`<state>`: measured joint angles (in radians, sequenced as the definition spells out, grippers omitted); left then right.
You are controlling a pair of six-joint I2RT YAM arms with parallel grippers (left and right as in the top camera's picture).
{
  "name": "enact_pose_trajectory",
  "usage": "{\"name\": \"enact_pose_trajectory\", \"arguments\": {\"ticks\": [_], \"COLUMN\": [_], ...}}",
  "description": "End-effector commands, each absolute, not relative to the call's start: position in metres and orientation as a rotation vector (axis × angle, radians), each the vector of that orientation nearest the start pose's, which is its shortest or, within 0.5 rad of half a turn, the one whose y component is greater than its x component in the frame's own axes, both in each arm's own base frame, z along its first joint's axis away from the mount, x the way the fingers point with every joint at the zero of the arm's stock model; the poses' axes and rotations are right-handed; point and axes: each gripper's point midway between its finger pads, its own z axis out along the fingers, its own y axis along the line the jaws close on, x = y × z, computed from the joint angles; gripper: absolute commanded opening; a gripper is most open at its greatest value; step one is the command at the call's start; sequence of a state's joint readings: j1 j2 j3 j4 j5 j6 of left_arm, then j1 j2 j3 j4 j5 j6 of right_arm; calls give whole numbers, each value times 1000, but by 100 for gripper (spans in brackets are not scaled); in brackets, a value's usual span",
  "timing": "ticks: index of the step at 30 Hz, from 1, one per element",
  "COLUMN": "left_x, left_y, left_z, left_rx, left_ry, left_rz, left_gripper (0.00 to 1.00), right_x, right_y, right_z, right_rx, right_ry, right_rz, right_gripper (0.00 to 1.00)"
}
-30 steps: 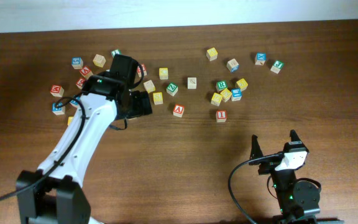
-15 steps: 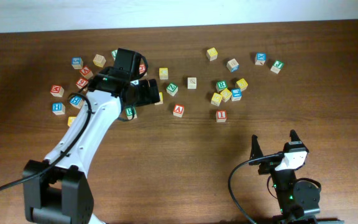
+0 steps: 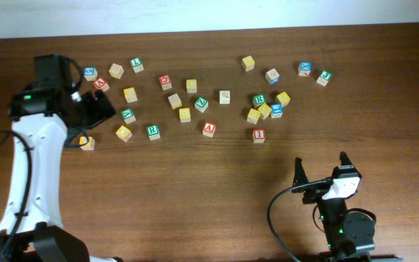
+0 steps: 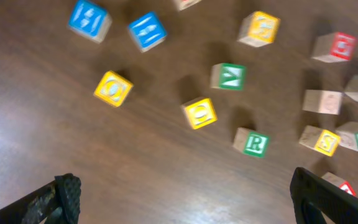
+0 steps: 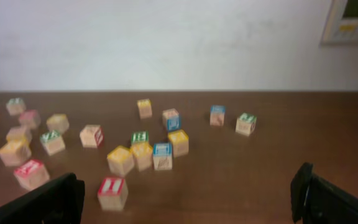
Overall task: Spell out ICRA
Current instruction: 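Reach the right gripper down to the red-faced I block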
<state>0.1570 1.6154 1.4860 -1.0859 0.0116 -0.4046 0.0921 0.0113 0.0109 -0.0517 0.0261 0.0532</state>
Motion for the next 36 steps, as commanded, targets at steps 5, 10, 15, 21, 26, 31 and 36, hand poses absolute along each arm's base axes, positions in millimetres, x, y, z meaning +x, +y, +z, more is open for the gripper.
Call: {"name": "enact_pose_trajectory", "arguments": {"ticks": [5, 10, 15, 21, 26, 31, 36], "left_x": [355, 355, 355, 355, 355, 355, 355], "left_y": [80, 80, 80, 80, 80, 80, 80], "left_z": [181, 181, 181, 181, 181, 181, 181], "left_rx": [-864, -864, -864, -864, -864, -864, -864], "left_ry": [2655, 2655, 2655, 2655, 2655, 2655, 2655], "left_rz": [-60, -60, -60, -60, -60, -60, -60], "left_gripper": [99, 99, 99, 99, 99, 99, 99], "right_x": [217, 207, 194, 243, 297, 324, 357], "right_y": [102, 103, 83, 86, 92, 129, 105], "right_z": [183, 238, 322, 345, 325, 303, 201], "right_rx": [-134, -123, -116, -181, -216, -273, 17], "right_ry": [1589, 1373, 1152, 1510, 2025, 2288, 2649], "right_rz": [799, 895, 753, 572, 531, 837, 500], "right_gripper": [98, 98, 98, 98, 98, 98, 99]}}
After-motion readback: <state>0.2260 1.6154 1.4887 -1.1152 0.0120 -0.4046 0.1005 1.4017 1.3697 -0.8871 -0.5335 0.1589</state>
